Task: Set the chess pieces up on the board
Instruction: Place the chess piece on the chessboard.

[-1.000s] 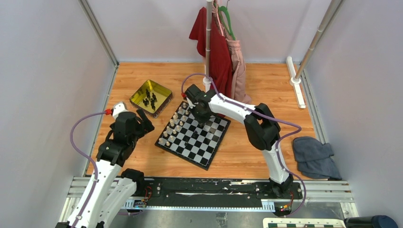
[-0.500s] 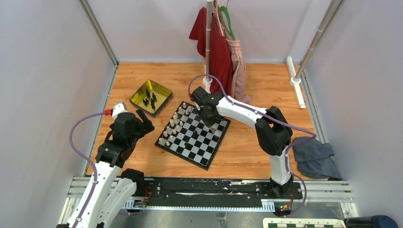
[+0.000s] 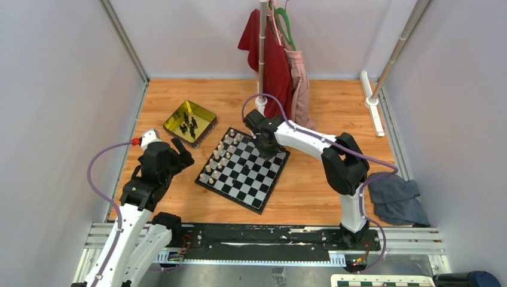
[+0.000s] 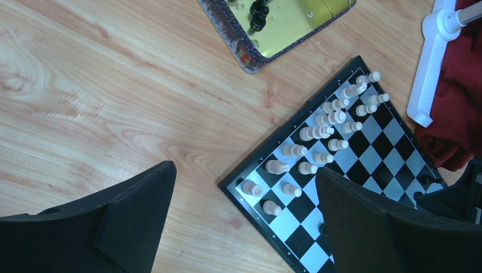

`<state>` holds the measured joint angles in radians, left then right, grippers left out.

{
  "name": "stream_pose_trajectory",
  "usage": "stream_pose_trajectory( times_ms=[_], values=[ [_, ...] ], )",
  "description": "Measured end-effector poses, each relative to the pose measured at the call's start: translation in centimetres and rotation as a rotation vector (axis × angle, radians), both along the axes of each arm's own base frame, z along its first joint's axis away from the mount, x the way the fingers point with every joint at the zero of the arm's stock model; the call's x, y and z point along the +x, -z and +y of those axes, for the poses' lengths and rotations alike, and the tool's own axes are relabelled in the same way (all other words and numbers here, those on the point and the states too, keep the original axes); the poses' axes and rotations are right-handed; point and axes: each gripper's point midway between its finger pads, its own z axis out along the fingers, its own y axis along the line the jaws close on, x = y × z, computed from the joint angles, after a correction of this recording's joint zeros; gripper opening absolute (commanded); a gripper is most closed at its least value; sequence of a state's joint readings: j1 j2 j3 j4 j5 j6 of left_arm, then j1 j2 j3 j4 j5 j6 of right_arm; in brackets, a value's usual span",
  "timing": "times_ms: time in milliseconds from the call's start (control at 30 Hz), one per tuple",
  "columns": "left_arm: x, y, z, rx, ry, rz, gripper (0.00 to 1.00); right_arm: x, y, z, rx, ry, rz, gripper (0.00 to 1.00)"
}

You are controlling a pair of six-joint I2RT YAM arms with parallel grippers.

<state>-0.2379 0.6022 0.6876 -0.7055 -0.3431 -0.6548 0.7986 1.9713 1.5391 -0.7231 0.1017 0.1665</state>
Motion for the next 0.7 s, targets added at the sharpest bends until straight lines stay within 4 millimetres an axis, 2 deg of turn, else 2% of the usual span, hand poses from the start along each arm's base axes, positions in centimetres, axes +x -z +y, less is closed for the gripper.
stream_pose_trajectory(
  times_ms=[400, 700],
  values=[
    [0.0, 0.0, 0.0, 0.0, 0.0, 0.0, 1.0, 0.8, 0.5, -1.4, -0.009, 0.038, 0.006, 0.0],
    [0.0, 0.0, 0.0, -0.001, -0.001, 0.0, 1.0, 1.0, 0.5, -1.3, 0.001, 0.039, 0.005, 0.12]
  ],
)
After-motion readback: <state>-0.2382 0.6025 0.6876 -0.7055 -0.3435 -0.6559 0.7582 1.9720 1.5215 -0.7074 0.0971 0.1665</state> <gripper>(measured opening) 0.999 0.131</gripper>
